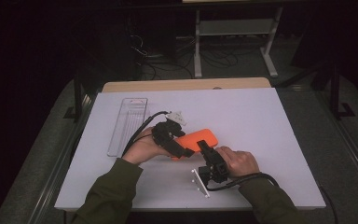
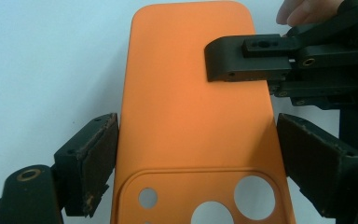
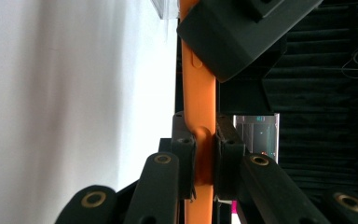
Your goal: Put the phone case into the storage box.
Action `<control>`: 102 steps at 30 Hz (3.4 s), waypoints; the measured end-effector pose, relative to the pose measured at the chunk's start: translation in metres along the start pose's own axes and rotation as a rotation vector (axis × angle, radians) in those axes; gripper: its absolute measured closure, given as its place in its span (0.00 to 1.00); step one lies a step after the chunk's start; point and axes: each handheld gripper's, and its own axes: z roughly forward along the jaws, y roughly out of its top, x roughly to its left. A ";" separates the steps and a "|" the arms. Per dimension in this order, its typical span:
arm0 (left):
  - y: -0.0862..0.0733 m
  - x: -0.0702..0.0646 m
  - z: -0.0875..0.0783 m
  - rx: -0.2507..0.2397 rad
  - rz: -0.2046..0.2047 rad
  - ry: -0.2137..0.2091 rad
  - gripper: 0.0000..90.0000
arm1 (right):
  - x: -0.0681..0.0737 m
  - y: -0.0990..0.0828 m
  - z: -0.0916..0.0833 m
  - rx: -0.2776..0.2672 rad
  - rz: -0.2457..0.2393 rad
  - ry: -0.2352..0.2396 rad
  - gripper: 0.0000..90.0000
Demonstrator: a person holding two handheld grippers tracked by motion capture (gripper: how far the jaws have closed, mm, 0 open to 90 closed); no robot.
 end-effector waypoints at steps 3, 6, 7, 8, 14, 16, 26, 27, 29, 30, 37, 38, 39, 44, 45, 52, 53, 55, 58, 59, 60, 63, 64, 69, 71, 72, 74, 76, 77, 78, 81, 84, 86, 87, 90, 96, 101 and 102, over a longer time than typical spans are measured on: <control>0.000 0.002 -0.001 0.000 -0.005 -0.014 0.17 | 0.000 0.000 -0.001 -0.005 0.001 -0.010 0.89; -0.001 0.002 -0.002 -0.002 -0.010 -0.020 0.17 | -0.001 0.000 -0.001 -0.010 0.005 -0.008 0.89; -0.001 0.001 -0.002 0.001 -0.002 -0.010 0.18 | -0.001 0.000 -0.001 -0.012 0.001 -0.008 0.90; -0.001 0.001 -0.001 0.003 -0.002 -0.009 0.19 | -0.001 0.000 -0.001 -0.014 0.005 -0.003 0.90; -0.001 0.000 0.000 0.000 0.005 -0.018 0.19 | -0.002 0.000 -0.002 -0.017 0.012 -0.014 0.90; -0.001 0.000 -0.002 -0.011 0.007 -0.019 0.18 | -0.001 0.000 -0.002 -0.017 0.010 -0.014 0.90; -0.002 0.002 -0.012 -0.071 0.014 -0.017 0.14 | 0.000 -0.001 -0.001 -0.017 0.007 -0.003 0.89; -0.002 0.002 -0.013 -0.077 0.007 -0.016 0.14 | 0.000 -0.001 -0.001 -0.019 0.003 -0.005 0.89; -0.004 0.003 -0.016 -0.082 0.013 -0.018 0.13 | 0.000 -0.002 -0.001 -0.016 0.009 0.001 0.89; -0.004 0.004 -0.017 -0.083 0.011 -0.017 0.12 | 0.000 -0.003 -0.001 -0.011 0.016 0.006 0.89; -0.009 0.006 -0.025 -0.109 0.027 0.005 0.06 | -0.002 -0.009 0.001 0.004 0.013 0.003 0.89; -0.010 0.006 -0.026 -0.113 0.029 0.007 0.05 | -0.001 -0.010 0.001 0.003 0.033 0.006 0.89; -0.011 0.007 -0.027 -0.122 0.038 0.013 0.03 | -0.002 -0.010 0.001 0.010 0.026 0.004 0.89; -0.019 0.009 -0.033 -0.158 0.034 0.016 0.01 | -0.003 -0.016 0.000 0.023 0.031 -0.001 0.89; -0.022 0.010 -0.035 -0.160 0.040 0.020 0.01 | -0.004 -0.016 0.000 0.025 0.030 -0.001 0.89; -0.037 0.011 -0.041 -0.185 0.045 0.037 0.01 | -0.005 -0.024 0.000 0.045 0.037 0.002 0.89; -0.039 0.011 -0.042 -0.202 0.042 0.041 0.01 | -0.005 -0.025 0.000 0.049 0.039 -0.002 0.89; -0.043 0.012 -0.043 -0.224 0.035 0.044 0.01 | -0.006 -0.028 0.000 0.054 0.022 0.008 0.89; -0.048 0.014 -0.042 -0.228 0.042 0.047 0.01 | -0.006 -0.029 -0.001 0.059 0.034 0.002 0.89; -0.050 0.015 -0.041 -0.223 0.035 0.045 0.01 | -0.006 -0.029 -0.001 0.059 0.033 0.006 0.89; -0.051 0.016 -0.039 -0.222 0.031 0.048 0.01 | -0.007 -0.029 -0.002 0.061 0.033 0.010 0.89; -0.054 0.020 -0.036 -0.225 0.024 0.052 0.01 | -0.007 -0.029 -0.002 0.063 0.033 0.016 0.89; -0.054 0.020 -0.035 -0.226 0.016 0.053 0.01 | -0.008 -0.029 -0.003 0.063 0.026 0.008 0.89; -0.056 0.022 -0.029 -0.220 0.025 0.050 0.01 | -0.009 -0.031 -0.004 0.058 0.031 0.011 0.89; -0.057 0.022 -0.026 -0.225 0.026 0.052 0.01 | -0.010 -0.031 -0.004 0.056 0.030 0.017 0.89; -0.057 0.022 -0.025 -0.222 0.029 0.052 0.01 | -0.010 -0.031 -0.004 0.053 0.030 0.017 0.89; -0.057 0.024 -0.025 -0.199 0.063 0.057 0.01 | -0.010 -0.032 -0.004 0.053 0.036 0.012 0.89; -0.059 0.024 -0.024 -0.204 0.046 0.050 0.01 | -0.009 -0.032 -0.005 0.053 0.044 0.010 0.89; -0.059 0.026 -0.024 -0.202 0.066 0.054 0.01 | -0.010 -0.033 -0.005 0.053 0.045 0.010 0.89; -0.060 0.024 -0.023 -0.202 0.032 0.050 0.01 | -0.010 -0.033 -0.005 0.053 0.045 0.009 0.89; -0.060 0.026 -0.024 -0.213 0.051 0.055 0.01 | -0.010 -0.033 -0.005 0.055 0.043 0.014 0.89; -0.060 0.025 -0.023 -0.207 0.047 0.051 0.01 | -0.010 -0.034 -0.006 0.059 0.052 0.020 0.89; -0.060 0.025 -0.022 -0.199 0.051 0.051 0.01 | -0.010 -0.034 -0.006 0.060 0.060 0.022 0.89; -0.060 0.025 -0.022 -0.200 0.050 0.054 0.01 | -0.010 -0.034 -0.005 0.060 0.062 0.022 0.89; -0.061 0.025 -0.021 -0.194 0.041 0.053 0.01 | -0.011 -0.034 -0.005 0.060 0.073 0.021 0.89; -0.061 0.025 -0.020 -0.179 0.044 0.053 0.01 | -0.013 -0.036 -0.005 0.059 0.120 0.033 0.89; -0.061 0.025 -0.019 -0.182 0.035 0.051 0.01 | -0.014 -0.037 -0.004 0.059 0.169 0.036 0.89; -0.061 0.025 -0.019 -0.185 0.030 0.050 0.01 | -0.014 -0.037 -0.004 0.060 0.165 0.047 0.89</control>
